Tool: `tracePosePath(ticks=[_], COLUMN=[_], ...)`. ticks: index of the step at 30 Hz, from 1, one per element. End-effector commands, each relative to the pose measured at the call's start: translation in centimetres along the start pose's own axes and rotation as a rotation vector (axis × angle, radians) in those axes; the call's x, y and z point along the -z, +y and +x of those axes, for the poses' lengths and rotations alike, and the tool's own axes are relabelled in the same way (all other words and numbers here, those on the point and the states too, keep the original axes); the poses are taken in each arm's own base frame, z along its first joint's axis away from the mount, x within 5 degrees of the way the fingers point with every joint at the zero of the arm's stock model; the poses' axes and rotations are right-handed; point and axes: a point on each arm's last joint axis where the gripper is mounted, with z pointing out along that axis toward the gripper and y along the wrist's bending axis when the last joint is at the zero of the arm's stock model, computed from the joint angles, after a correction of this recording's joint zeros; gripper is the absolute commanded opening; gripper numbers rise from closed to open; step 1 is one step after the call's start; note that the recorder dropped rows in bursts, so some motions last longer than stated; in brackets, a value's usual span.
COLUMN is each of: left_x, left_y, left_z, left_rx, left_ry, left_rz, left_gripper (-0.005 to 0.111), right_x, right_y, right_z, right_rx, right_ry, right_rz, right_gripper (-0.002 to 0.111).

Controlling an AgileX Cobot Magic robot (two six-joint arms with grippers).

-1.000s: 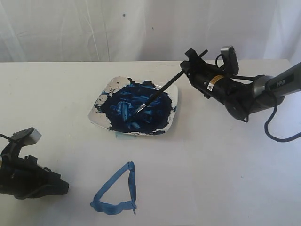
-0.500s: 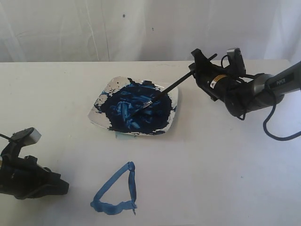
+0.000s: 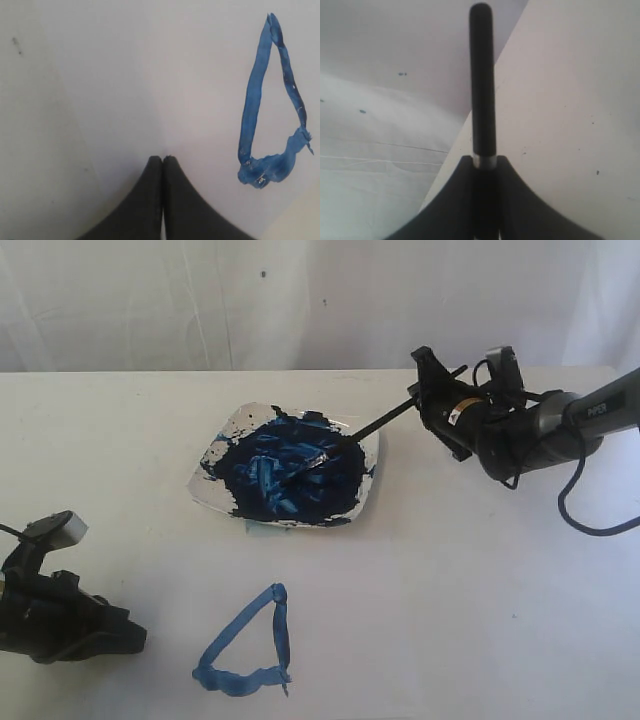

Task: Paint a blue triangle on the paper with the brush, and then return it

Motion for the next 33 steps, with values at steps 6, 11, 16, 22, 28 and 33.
tracePosePath(ticks=[6, 11, 16, 22, 28, 33], left_x=[0.1, 0.1, 0.1, 0.1, 0.1, 0.1], left_y=[-0.1, -0.1, -0.1, -0.1, -0.1, -0.1], left_z=[0.1, 0.1, 0.1, 0.1, 0.1, 0.1], left_rx=[-0.012, -0.012, -0.012, -0.012, -0.012, -0.012], left_ry=[0.003, 0.003, 0.003, 0.003, 0.003, 0.003], left_rz=[-0.011, -0.011, -0.011, -0.011, -0.011, -0.011], left_gripper=[0.000, 0.000, 0.000, 0.000, 0.000, 0.000], right_x=[-0.9, -1.0, -1.0, -1.0, -1.9, -2.3], right_y=[-3.0, -3.5, -2.8, -2.2, 1.6, 2.3], right_z=[1.4, 1.7, 1.6, 1.5, 1.2, 0.5], right_rx=[-0.074, -0.077, 0.025, 0.058, 0.209, 0.216], right_ry=[0.030, 0.031, 0.015, 0.013, 0.080, 0.099], right_rz=[0.031, 0.028, -0.054, -0.083, 0.091, 0.201], right_gripper=[0.000, 0.000, 0.000, 0.000, 0.000, 0.000])
